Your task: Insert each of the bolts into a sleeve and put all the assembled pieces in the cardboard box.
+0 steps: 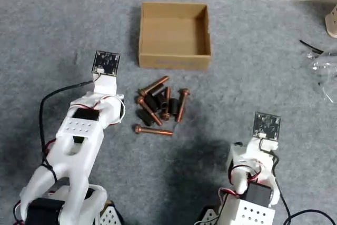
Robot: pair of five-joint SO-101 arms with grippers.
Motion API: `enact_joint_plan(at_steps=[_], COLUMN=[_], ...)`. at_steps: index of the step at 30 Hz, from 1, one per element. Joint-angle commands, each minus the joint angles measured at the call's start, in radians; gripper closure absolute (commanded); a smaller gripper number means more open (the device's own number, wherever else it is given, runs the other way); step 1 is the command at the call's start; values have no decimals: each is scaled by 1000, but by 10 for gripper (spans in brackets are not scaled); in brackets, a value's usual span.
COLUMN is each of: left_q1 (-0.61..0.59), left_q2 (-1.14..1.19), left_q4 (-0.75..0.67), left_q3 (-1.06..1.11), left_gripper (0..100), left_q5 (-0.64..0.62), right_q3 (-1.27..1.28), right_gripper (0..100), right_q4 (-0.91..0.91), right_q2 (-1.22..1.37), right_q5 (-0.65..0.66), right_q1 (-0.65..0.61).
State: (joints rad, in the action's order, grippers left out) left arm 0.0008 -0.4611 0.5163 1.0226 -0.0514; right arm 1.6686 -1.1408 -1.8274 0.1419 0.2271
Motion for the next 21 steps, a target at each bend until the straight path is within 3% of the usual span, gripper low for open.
enact_joint_plan(at_steps=[1, 8, 21], left_q1=[8, 8, 7], left_q2=[-2, -2, -2], left_q4=[-20, -20, -23], left_q3=[-7, 1, -1], left_gripper=[993, 993, 993], left_q5=[-8, -9, -11], right_q3=[12, 7, -117], right_gripper=[720, 720, 720], right_q4=[1, 54, 56], right_q2=[-8, -1, 1], right_q5=[21, 20, -44], right_q1=[10, -183, -317])
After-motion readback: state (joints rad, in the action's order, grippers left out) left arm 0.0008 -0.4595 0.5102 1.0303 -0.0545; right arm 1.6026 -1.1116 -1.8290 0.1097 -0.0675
